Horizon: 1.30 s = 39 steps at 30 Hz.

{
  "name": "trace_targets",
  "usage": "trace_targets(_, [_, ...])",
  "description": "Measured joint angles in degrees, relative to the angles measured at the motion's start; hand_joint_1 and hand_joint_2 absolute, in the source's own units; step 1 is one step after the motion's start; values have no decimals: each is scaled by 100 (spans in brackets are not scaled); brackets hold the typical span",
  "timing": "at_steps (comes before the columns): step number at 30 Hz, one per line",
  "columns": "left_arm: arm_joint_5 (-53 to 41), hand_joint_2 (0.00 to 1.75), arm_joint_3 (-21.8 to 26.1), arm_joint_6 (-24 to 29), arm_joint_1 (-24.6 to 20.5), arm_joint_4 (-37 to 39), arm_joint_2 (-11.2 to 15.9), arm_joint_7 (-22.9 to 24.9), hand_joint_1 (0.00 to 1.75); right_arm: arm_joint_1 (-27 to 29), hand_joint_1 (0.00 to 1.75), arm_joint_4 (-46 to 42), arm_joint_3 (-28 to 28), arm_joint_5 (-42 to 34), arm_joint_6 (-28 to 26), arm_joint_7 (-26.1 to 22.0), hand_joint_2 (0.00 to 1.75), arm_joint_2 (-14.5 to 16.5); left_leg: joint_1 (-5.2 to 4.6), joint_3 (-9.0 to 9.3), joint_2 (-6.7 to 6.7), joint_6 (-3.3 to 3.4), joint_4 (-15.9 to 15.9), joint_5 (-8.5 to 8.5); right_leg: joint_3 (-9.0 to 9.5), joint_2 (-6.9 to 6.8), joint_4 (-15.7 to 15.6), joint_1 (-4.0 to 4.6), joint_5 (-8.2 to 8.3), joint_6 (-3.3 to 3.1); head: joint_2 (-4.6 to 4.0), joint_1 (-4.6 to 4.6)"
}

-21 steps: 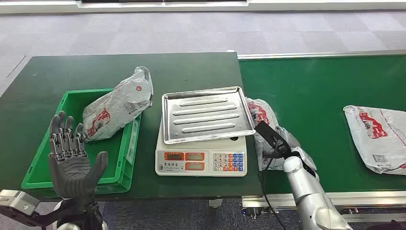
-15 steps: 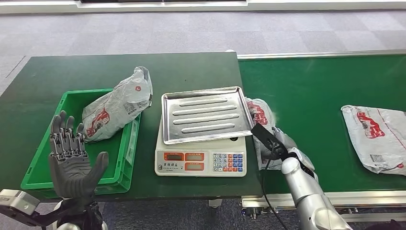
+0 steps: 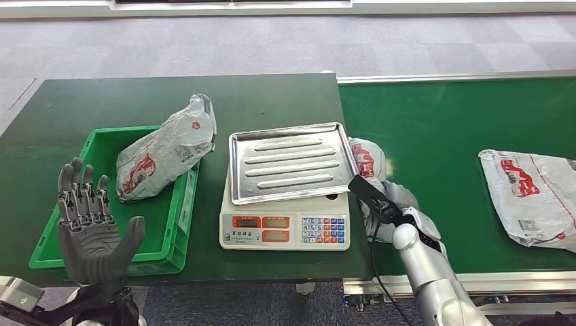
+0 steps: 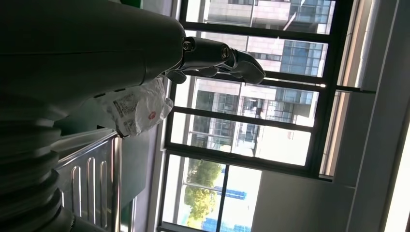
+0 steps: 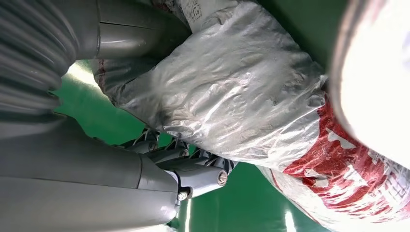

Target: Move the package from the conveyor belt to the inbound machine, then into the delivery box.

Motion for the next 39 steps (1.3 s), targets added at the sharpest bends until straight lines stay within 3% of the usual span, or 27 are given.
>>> trace_targets(4, [-25, 175, 61, 7, 91, -124, -28, 23, 0, 246, 175, -488, 2, 272, -696, 632, 175, 123, 0, -16, -18, 0, 0, 0, -11, -19, 0, -1, -3, -1, 0, 0])
trace_targets(8, [-14, 175, 121, 83, 181, -286, -54, 97, 0, 614, 175, -1697, -128, 687, -2104, 931, 175, 348, 0, -28, -43, 0, 0, 1, -16, -43, 1, -5, -10, 3, 0, 0])
trace_targets(13, [4, 175, 108, 158, 179, -297, -56, 146, 0, 950, 175, -3790, -337, 1157, -3854, 404, 175, 706, -1, -21, -23, 4, 0, -3, -17, -26, -1, -9, -11, 5, 0, 0])
trace_targets(16, [14, 175, 49, 206, 153, -214, -55, 134, 0, 1023, 175, -4750, -469, 1125, -4344, -347, 175, 999, -2, -14, -6, 4, 0, -6, -19, -10, -2, -10, -10, 5, 0, 0])
trace_targets(19, [48, 175, -24, 259, 115, -108, -46, 108, 0, 998, 175, -5422, -687, 890, -4426, -1266, 175, 1336, -2, -9, 2, 3, 0, -6, -14, -5, -2, -5, -9, 5, 0, 0])
trace_targets(22, [96, 175, -59, 310, 75, -23, -34, 57, 0, 922, 175, -5602, -663, 679, -4237, -1352, 175, 1520, 0, -15, 7, 2, -2, -5, -2, 2, 0, 0, -6, 0, 0, 0])
trace_targets(26, [195, 175, -71, 203, -48, 76, -8, 11, 0, 557, 175, -4996, 171, -126, -2496, -1016, 175, 1502, 0, -13, 59, -6, -6, -5, -9, 52, 1, 0, 11, -12, 0, -1])
trace_targets(28, [213, 175, -98, 107, -170, 183, 10, 7, 0, 281, 175, -4439, 708, -329, -2026, -967, 175, 1476, 1, -5, 67, -7, -6, 17, -28, 56, 1, 1, 29, -14, 0, -2])
trace_targets(38, [233, 175, -328, 34, -446, 577, 62, -72, 0, -920, 175, -1927, 2208, -152, -2311, -832, 175, 1601, 8, -20, 33, -17, -6, 42, -37, 37, 5, 8, 40, -15, 0, -2])
trace_targets(39, [235, 175, -337, 34, -453, 596, 64, -74, 0, -989, 131, -1774, 2285, -129, -2349, -820, 175, 1625, 8, -20, 32, -17, -6, 42, -37, 36, 4, 8, 39, -15, 0, -1])
